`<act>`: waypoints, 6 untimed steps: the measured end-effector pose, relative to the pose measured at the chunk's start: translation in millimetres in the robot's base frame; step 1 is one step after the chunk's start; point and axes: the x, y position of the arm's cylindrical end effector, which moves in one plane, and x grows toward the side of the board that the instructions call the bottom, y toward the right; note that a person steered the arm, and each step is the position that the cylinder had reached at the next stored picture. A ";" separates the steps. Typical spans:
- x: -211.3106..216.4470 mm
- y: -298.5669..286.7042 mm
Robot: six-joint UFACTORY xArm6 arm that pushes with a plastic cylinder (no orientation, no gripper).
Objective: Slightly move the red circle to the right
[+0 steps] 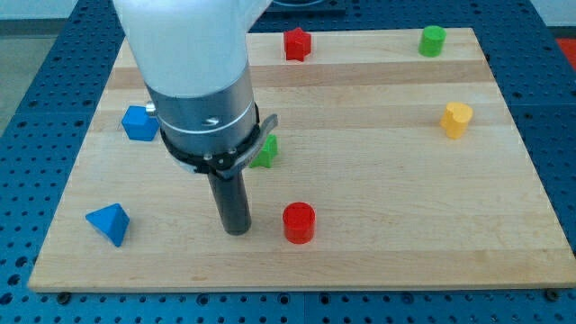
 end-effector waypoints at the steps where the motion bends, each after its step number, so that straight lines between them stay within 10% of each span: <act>1: 4.7 7.2; 6: 4.8 52.3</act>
